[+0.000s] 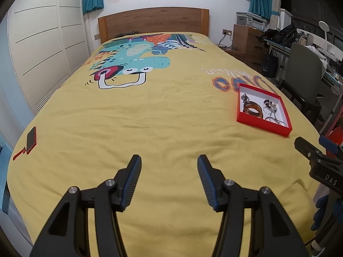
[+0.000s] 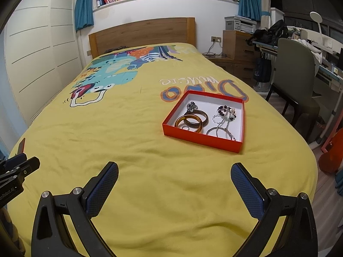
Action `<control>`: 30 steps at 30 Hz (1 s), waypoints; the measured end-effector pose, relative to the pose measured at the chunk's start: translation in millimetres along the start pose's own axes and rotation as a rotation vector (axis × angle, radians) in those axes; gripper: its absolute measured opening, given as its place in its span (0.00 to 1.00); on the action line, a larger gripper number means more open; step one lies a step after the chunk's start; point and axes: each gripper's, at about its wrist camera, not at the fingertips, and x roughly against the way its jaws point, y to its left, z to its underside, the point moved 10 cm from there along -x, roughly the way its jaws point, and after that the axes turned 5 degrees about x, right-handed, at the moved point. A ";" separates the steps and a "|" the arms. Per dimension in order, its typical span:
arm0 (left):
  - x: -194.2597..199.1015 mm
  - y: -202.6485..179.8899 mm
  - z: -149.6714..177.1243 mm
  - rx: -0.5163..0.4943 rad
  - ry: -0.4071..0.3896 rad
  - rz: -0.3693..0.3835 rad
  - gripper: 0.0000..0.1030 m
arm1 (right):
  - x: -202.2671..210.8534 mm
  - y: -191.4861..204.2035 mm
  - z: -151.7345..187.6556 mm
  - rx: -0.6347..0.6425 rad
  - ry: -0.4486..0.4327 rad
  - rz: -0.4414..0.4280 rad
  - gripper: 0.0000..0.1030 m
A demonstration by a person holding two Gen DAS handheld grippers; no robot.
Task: Organize jewelry
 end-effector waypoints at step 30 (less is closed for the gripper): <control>-16.5 -5.9 14.4 -0.008 0.045 0.019 0.52 | 6.7 -4.0 -3.3 0.021 0.020 0.041 1.00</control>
